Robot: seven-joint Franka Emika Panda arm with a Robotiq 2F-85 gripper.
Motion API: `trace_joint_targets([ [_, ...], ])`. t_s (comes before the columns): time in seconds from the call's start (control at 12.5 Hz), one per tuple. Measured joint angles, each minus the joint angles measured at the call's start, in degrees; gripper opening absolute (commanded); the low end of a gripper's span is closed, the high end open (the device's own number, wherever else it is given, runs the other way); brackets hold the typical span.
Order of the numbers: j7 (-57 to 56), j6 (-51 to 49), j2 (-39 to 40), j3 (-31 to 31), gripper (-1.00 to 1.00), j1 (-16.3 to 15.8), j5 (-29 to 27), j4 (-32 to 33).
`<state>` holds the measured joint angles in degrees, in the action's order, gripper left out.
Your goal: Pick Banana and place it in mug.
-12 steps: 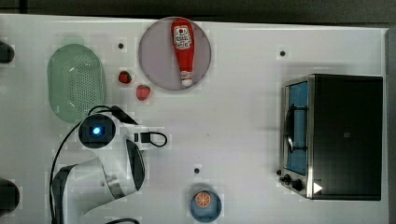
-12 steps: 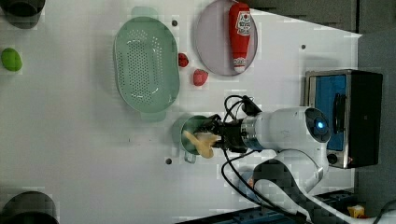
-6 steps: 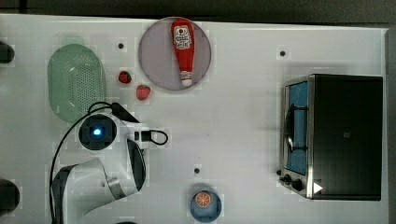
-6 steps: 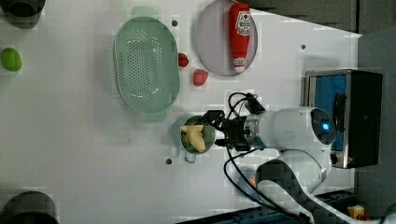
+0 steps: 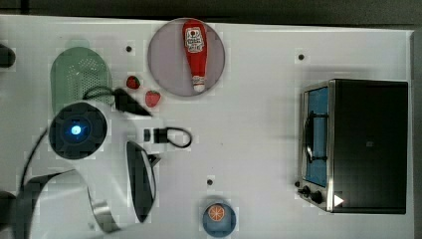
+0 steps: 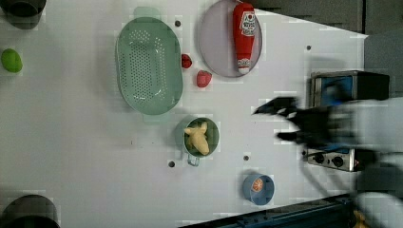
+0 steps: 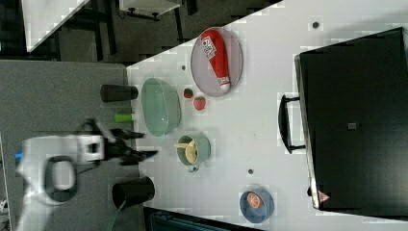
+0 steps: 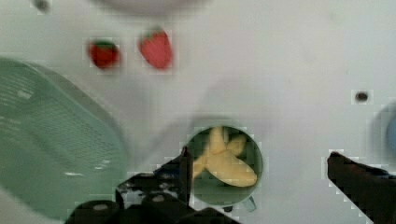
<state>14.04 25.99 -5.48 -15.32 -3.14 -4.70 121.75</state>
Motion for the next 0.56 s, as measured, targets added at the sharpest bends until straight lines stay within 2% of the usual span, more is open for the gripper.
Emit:
trace_joint_targets([
  [0.16, -4.90, -8.56, -2.52, 4.55, 1.00, 0.50, 1.43, -10.41],
  [0.32, -8.73, -17.30, -5.01, 10.37, 1.00, 0.96, 6.12, -17.68],
  [0.56, -12.16, -20.89, -7.18, 18.74, 1.00, 2.62, 6.26, -20.31],
])
